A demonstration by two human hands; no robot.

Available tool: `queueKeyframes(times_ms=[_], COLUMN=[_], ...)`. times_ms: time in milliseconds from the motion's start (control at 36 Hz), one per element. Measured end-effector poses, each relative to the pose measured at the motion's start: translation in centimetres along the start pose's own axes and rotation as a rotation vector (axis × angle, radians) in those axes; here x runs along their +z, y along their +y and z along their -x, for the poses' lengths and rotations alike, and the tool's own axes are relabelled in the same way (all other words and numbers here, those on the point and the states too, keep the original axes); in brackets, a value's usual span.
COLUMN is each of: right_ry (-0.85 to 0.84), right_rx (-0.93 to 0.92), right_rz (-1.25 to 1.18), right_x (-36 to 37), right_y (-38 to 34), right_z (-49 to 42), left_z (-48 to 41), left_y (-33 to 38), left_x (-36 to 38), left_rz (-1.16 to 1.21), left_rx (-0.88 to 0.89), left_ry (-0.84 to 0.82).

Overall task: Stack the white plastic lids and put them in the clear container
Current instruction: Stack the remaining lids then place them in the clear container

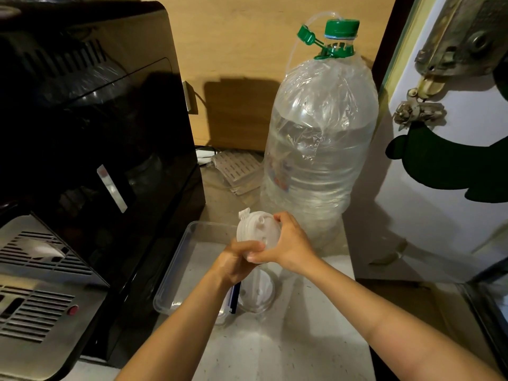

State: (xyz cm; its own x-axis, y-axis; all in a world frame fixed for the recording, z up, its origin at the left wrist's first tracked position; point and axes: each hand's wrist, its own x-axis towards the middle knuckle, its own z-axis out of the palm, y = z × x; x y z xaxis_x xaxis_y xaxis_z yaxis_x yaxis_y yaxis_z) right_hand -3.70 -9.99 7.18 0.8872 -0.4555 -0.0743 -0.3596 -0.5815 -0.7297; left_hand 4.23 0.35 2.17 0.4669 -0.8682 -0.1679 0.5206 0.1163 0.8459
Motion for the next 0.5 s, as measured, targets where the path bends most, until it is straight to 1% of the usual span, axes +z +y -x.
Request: queueKeyframes(times_ms=[222,389,500], right_ry=[-0.037,-0.212,-0.336], right_rx=[-0.014,-0.064,-0.033], right_rz=[-0.006,0.038,0.075], right_x=[0.9,1.1,1.2], right_y=[0.3,0.9,2.6], right_z=[0.3,-0.2,-0.9], left_z=[0.4,1.4,2.2], left_y=[-0.6,-0.5,-0.3], left_x=[-0.5,-1.3,-1.8], left_rz=[-0.06,-0.026,0.024], left_rx=[-0.005,-0.005,0.033], left_ry=[0.1,0.153,0.17])
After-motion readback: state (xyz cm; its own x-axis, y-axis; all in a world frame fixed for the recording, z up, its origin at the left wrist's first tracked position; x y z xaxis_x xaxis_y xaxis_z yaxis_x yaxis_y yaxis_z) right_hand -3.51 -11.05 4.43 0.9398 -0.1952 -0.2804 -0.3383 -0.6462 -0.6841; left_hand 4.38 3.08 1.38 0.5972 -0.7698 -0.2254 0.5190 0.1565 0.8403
